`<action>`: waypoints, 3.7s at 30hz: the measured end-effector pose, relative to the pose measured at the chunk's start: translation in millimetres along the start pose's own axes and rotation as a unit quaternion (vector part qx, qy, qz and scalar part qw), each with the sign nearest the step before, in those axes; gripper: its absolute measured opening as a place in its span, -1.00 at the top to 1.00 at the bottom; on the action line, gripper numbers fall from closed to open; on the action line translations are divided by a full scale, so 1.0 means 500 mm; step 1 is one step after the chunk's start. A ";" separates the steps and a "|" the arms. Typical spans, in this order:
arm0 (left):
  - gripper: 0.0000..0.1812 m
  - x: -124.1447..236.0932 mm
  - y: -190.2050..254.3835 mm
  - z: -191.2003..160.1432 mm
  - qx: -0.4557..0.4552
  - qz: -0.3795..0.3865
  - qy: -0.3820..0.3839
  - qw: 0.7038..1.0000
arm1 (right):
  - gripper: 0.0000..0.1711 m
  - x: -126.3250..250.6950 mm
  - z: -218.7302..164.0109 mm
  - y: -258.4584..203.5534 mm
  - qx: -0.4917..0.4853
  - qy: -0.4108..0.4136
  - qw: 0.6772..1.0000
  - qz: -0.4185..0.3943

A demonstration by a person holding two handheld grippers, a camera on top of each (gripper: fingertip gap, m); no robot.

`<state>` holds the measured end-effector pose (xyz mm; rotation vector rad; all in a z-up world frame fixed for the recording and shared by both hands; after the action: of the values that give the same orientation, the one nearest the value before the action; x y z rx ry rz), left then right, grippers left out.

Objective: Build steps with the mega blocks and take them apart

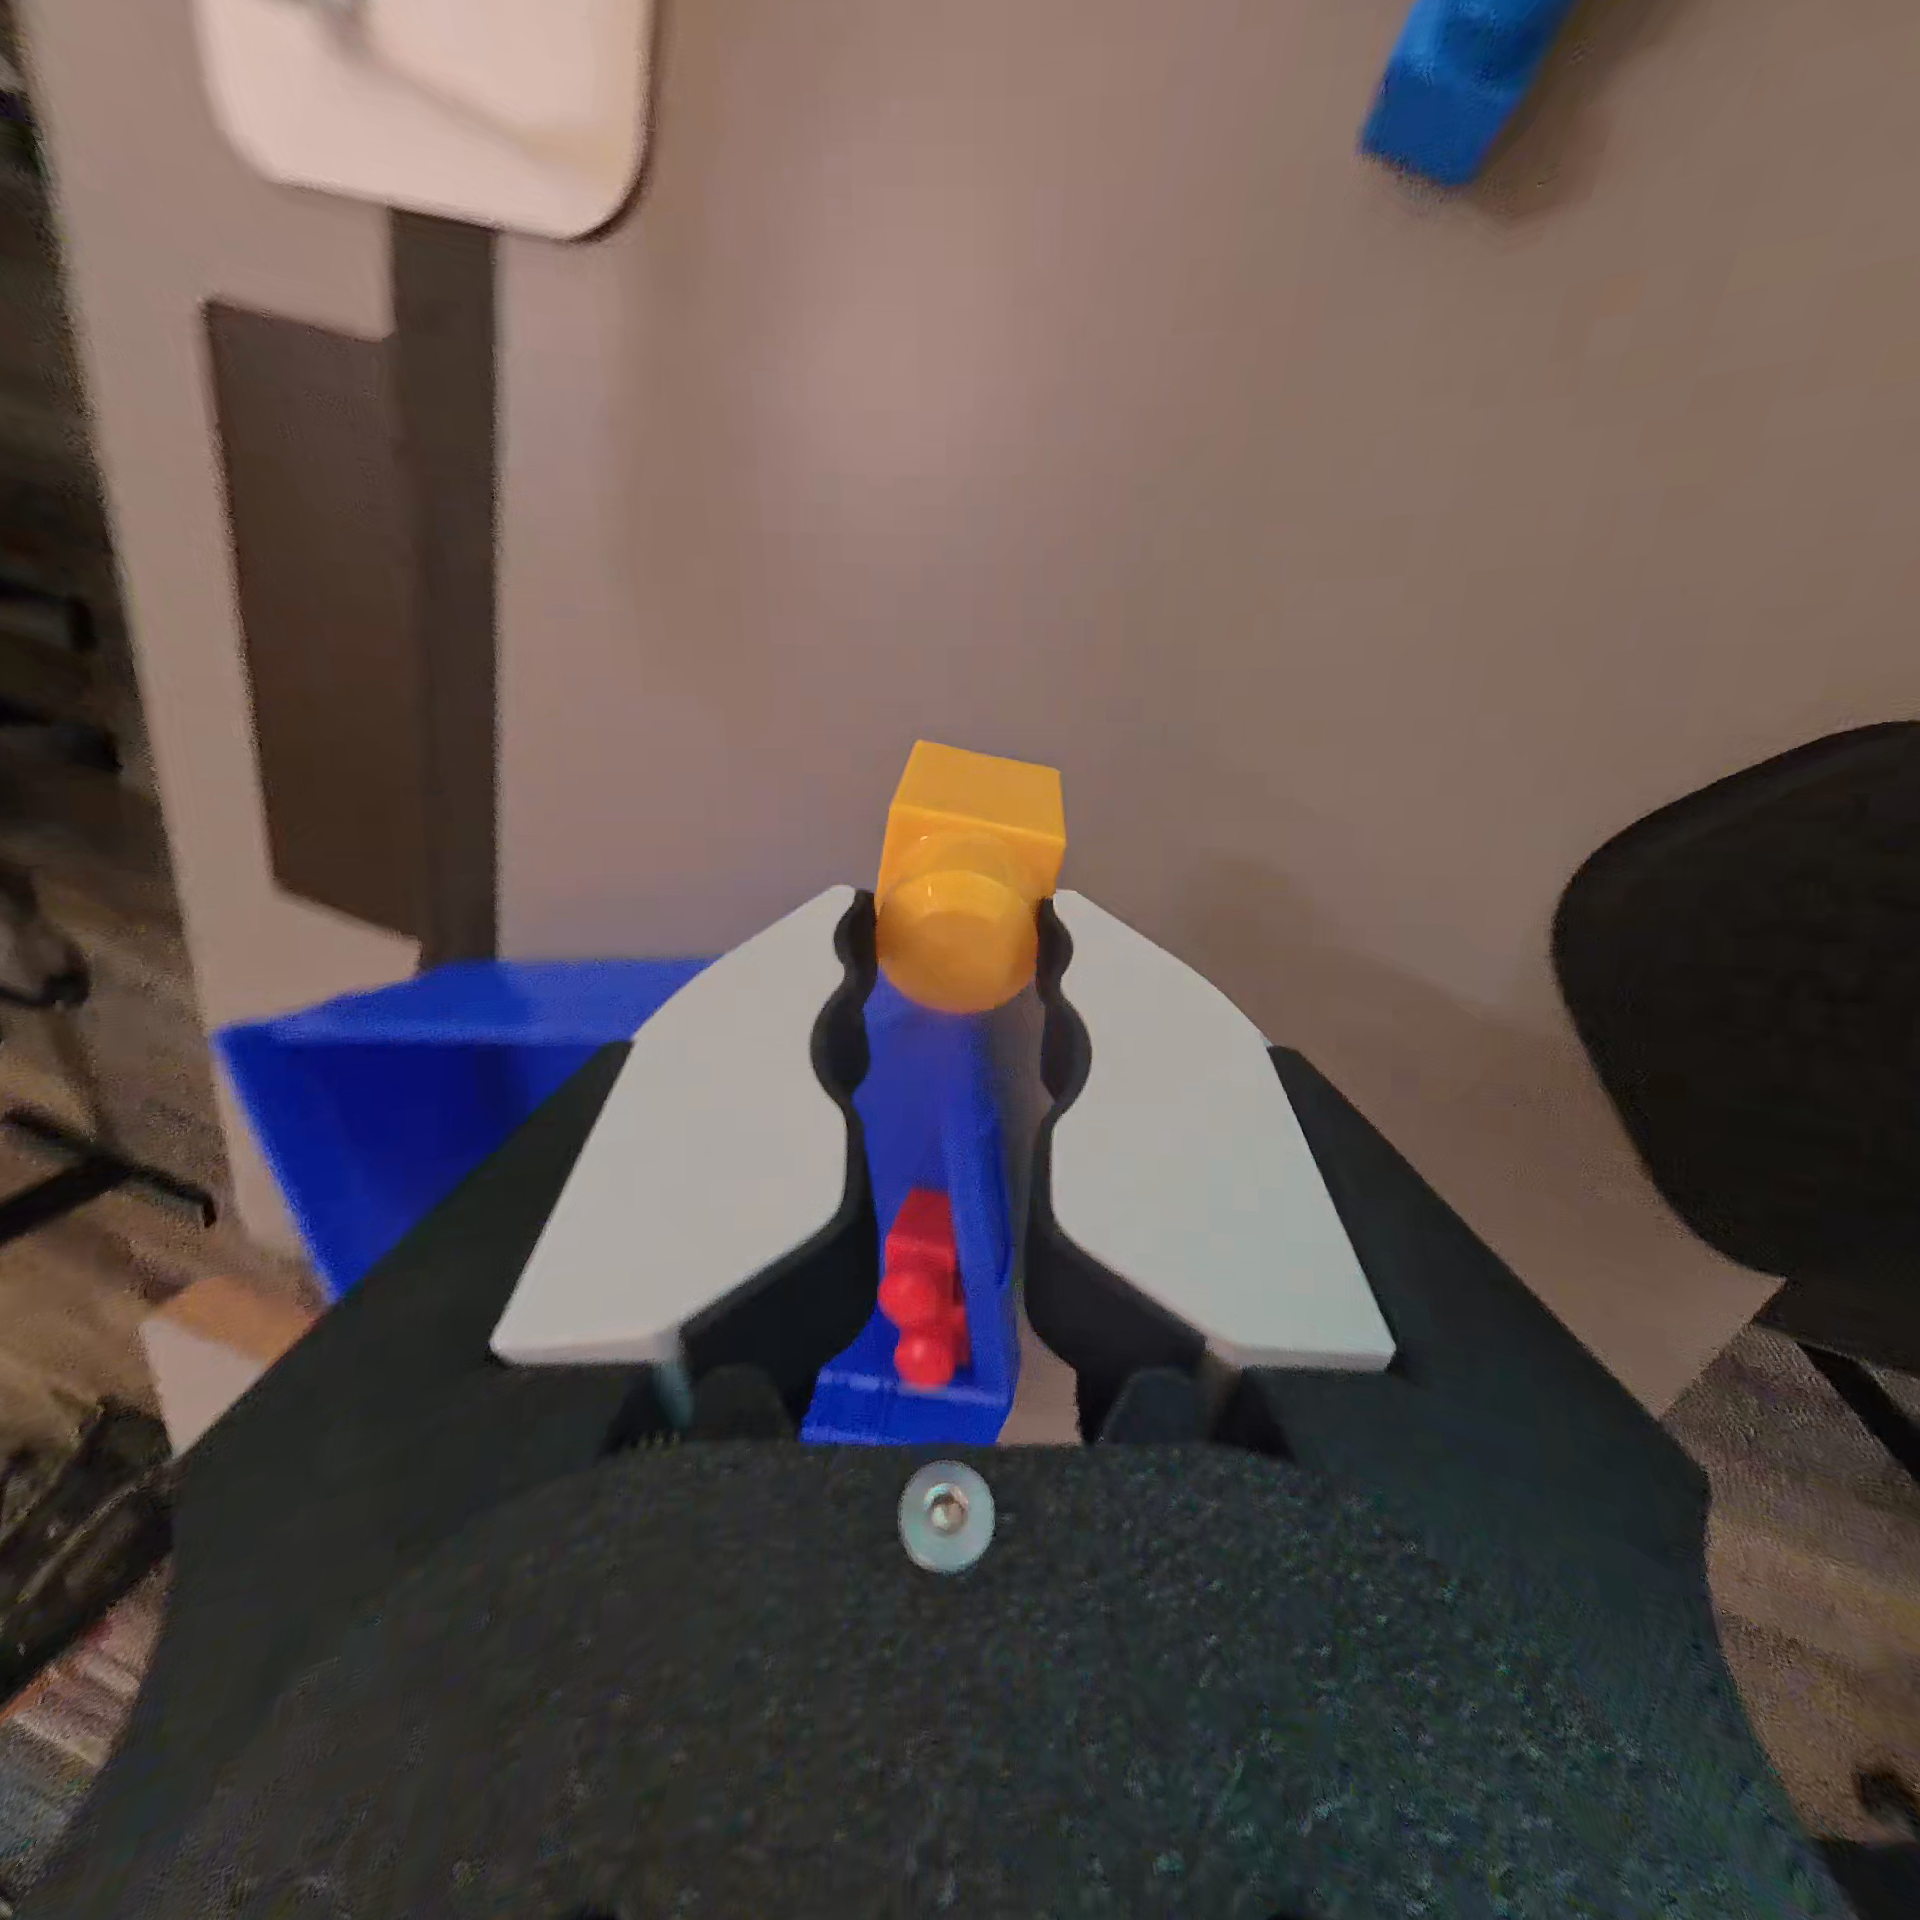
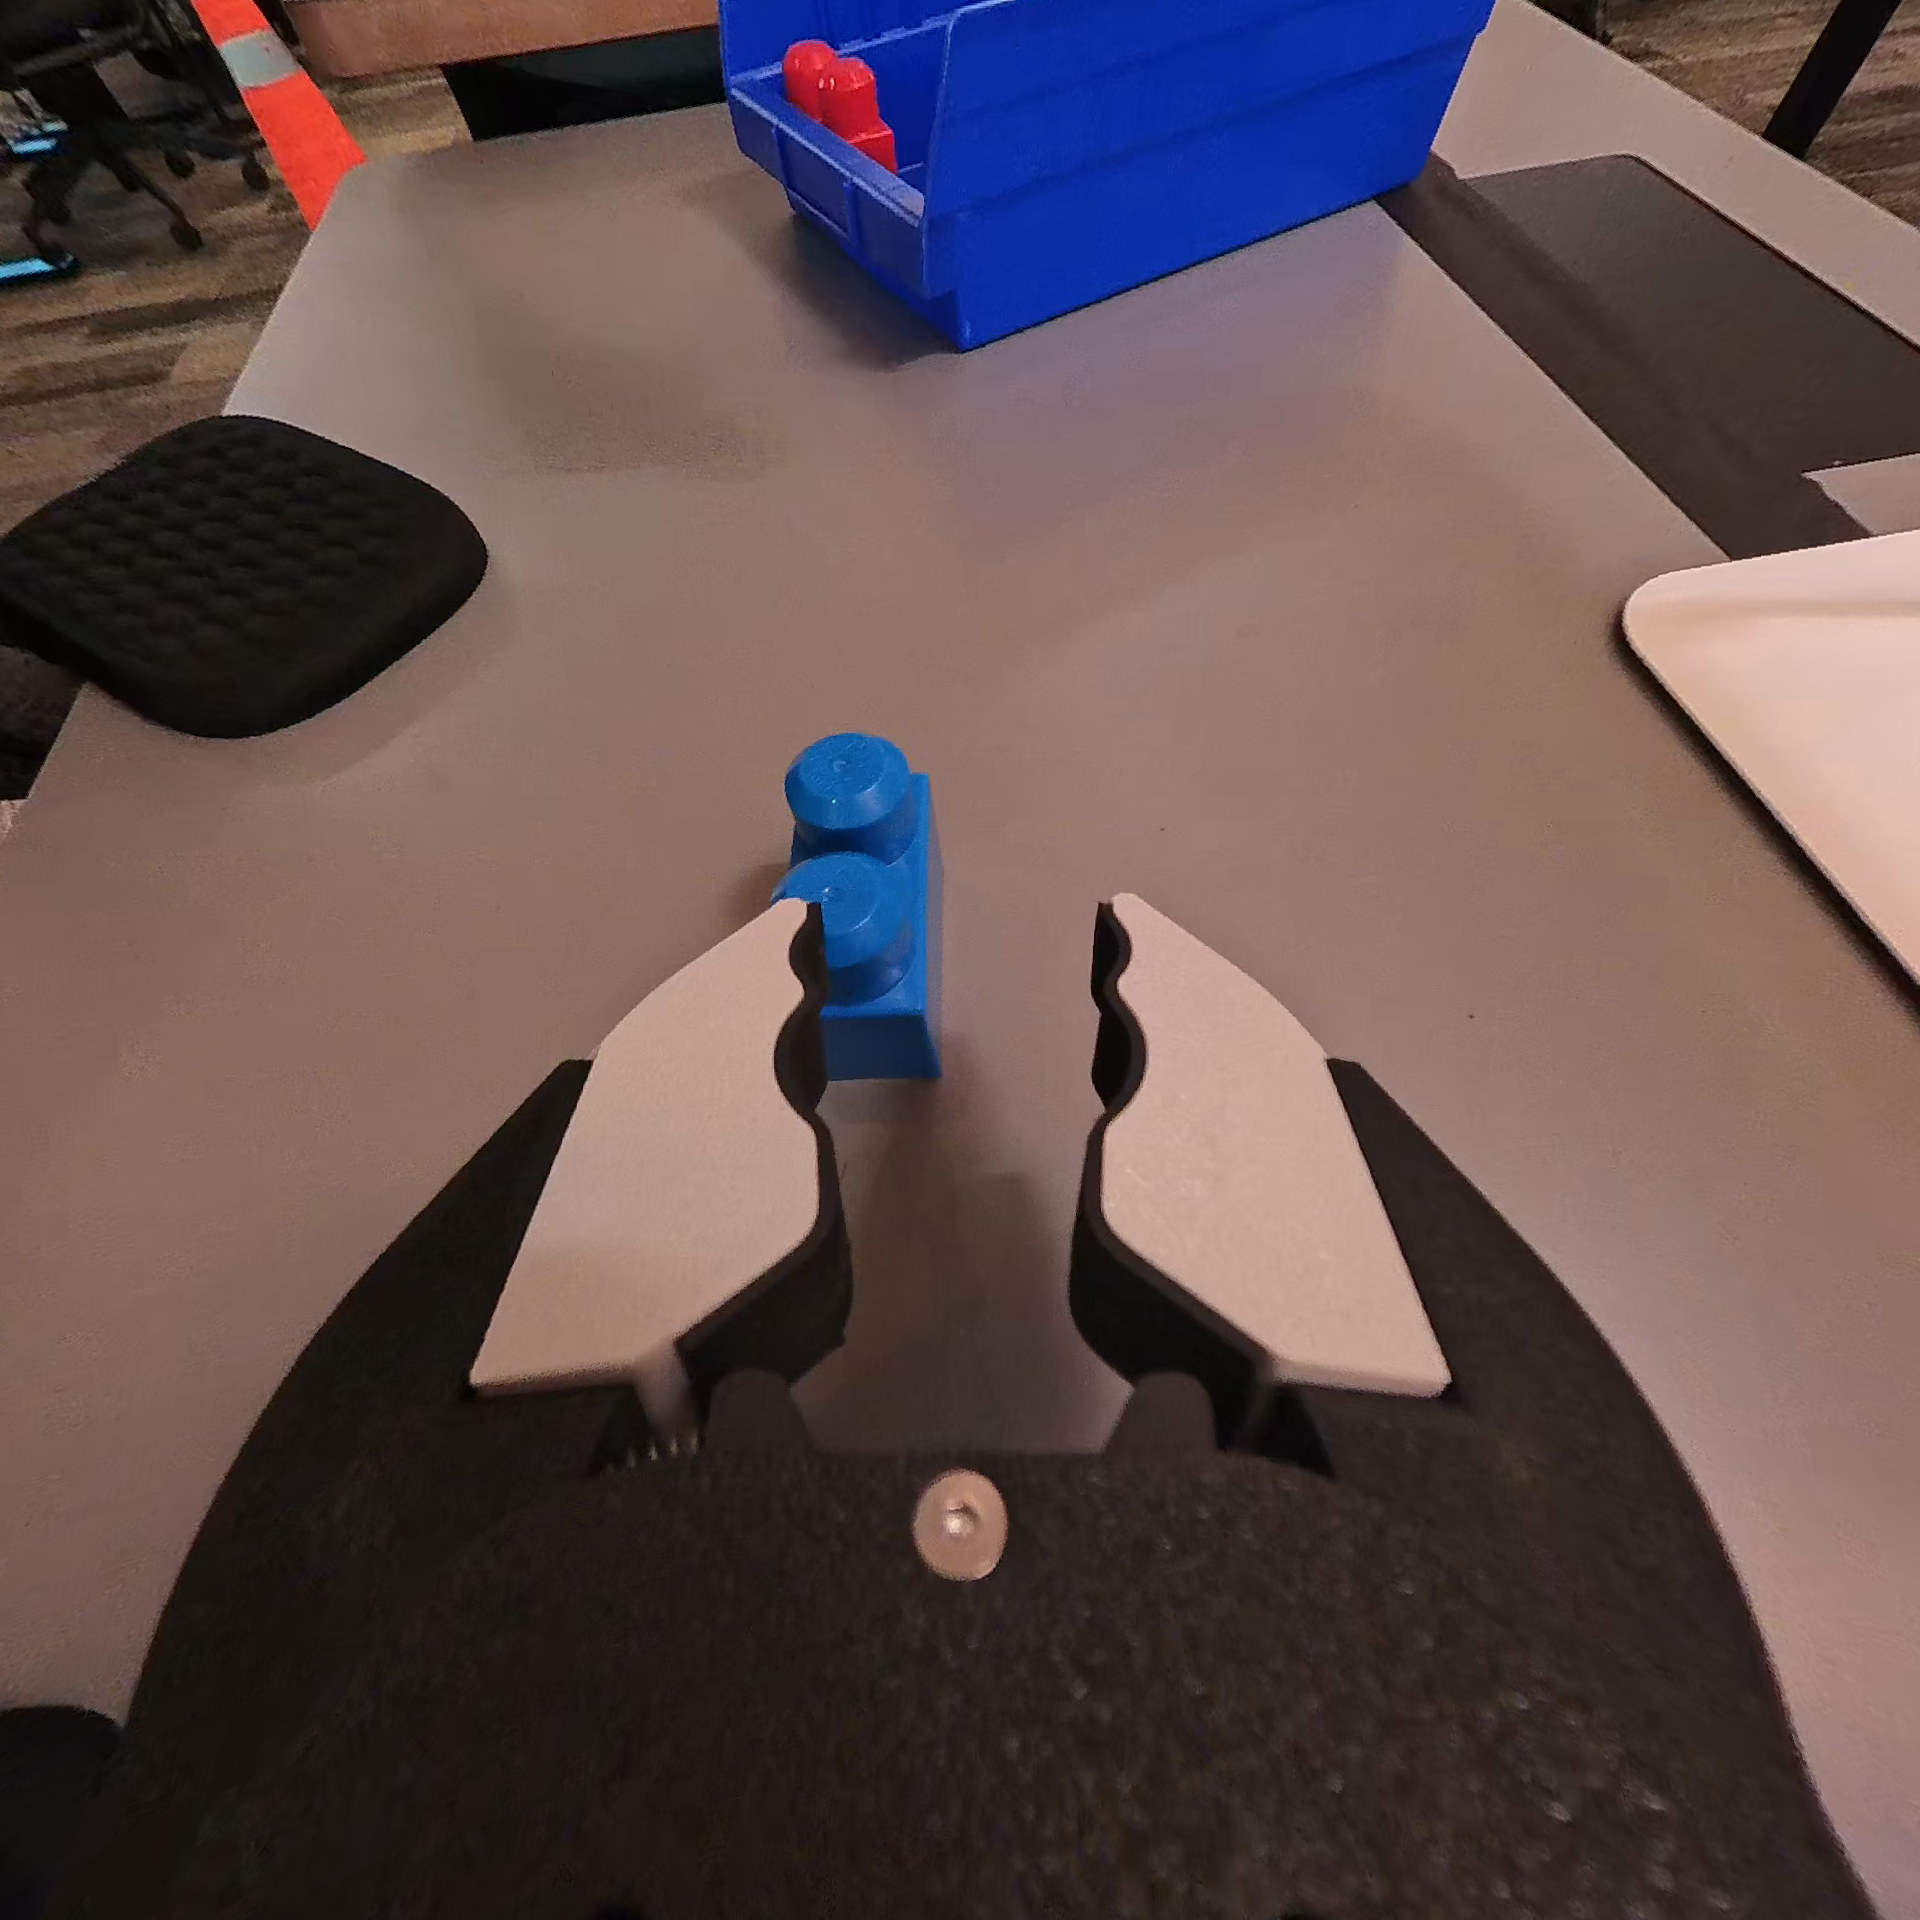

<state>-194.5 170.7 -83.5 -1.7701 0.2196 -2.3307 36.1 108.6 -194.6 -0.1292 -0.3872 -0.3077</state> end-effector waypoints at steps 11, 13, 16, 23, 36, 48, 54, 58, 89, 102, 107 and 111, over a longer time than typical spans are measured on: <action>0.67 -0.226 0.141 0.120 -0.034 -0.092 -0.007 0.995 | 0.43 0.000 -0.007 -0.005 0.004 -0.013 1.000 0.007; 0.67 -0.239 0.147 0.132 -0.028 -0.101 0.000 0.995 | 0.43 0.000 -0.007 -0.007 0.004 -0.013 1.000 0.009; 0.67 -0.259 0.148 0.138 -0.026 -0.097 0.003 0.995 | 0.43 -0.002 -0.006 -0.010 0.006 -0.014 1.000 0.012; 0.68 -0.285 0.147 0.142 -0.008 -0.098 0.031 0.995 | 0.43 -0.015 -0.004 -0.027 0.019 -0.026 0.999 0.023; 0.49 -0.205 0.145 0.184 0.049 -0.046 0.235 0.970 | 0.43 -0.041 -0.014 -0.048 0.058 -0.082 0.995 0.013; 0.68 -0.086 0.116 0.208 0.141 0.047 0.543 0.827 | 0.45 -0.091 -0.053 -0.047 0.072 -0.213 0.972 -0.064; 0.71 -0.112 0.112 0.194 0.176 0.023 0.577 0.798 | 0.58 -0.085 -0.055 -0.037 0.062 -0.211 0.973 -0.066; 0.67 -0.104 0.128 0.209 0.173 -0.009 0.607 0.776 | 0.58 -0.062 0.027 -0.032 0.031 -0.066 0.996 -0.052; 0.60 -0.031 0.220 0.291 0.167 -0.124 0.711 0.672 | 0.58 -0.030 0.217 -0.140 -0.035 0.329 0.935 0.125; 0.61 -0.065 0.219 0.263 0.133 -0.131 0.648 0.738 | 0.56 -0.036 0.167 -0.129 0.032 0.200 0.975 0.088; 0.61 -0.077 0.226 0.263 0.122 -0.132 0.632 0.754 | 0.62 -0.048 0.153 -0.129 0.039 0.183 0.979 0.085; 0.60 -0.068 0.226 0.265 0.116 -0.125 0.646 0.744 | 0.62 -0.043 0.163 -0.131 0.028 0.209 0.973 0.096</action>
<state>-49.9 70.7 -106.8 0.2091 -0.1397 -3.1325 -32.2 67.2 -124.0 -0.0425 0.0352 -0.1269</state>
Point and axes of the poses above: each gripper's, where its closed fingertips meet, x back along the fingers, z out of its top, y = z × x across the jaws, the point moved 1 cm from there along x, back along the fingers, and after that the axes turned 5 degrees about y, right-handed, at the moved point
